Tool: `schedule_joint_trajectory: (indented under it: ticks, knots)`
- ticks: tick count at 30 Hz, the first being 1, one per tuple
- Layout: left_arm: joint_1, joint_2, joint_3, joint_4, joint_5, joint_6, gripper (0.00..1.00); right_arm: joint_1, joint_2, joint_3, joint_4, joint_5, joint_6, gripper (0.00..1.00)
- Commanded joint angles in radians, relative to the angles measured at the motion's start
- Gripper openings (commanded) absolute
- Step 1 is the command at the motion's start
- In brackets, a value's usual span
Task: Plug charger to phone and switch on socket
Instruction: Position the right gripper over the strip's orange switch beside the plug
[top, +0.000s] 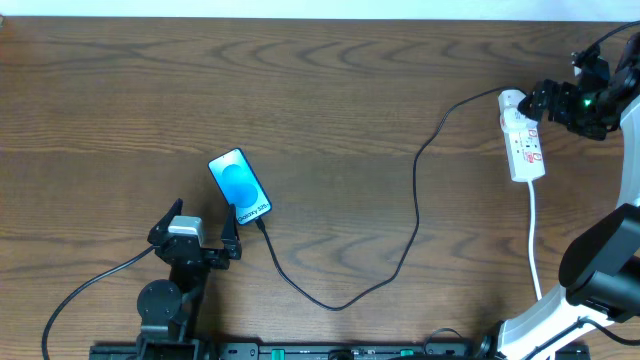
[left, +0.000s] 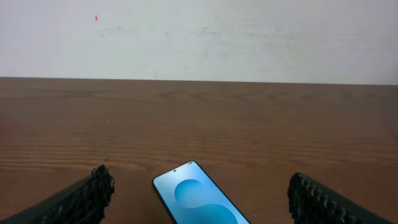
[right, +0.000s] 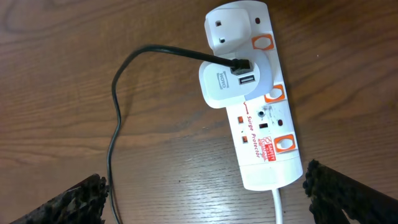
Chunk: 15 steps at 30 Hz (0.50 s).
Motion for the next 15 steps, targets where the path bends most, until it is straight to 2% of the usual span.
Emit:
schedule_joint_trajectory:
  ticks: [1,5,15]
  knots:
    - [-0.002,-0.006,-0.014,-0.038,0.023,0.017,0.91,-0.004,-0.003,0.022,-0.001,0.001,-0.059,0.99]
    - [-0.002,-0.006,-0.014,-0.038,0.023,0.017,0.91,-0.004,-0.003,0.013,0.013,0.002,-0.107,0.99]
    - [-0.002,-0.006,-0.014,-0.038,0.023,0.017,0.92,-0.005,-0.003,-0.059,0.078,0.02,-0.122,0.99]
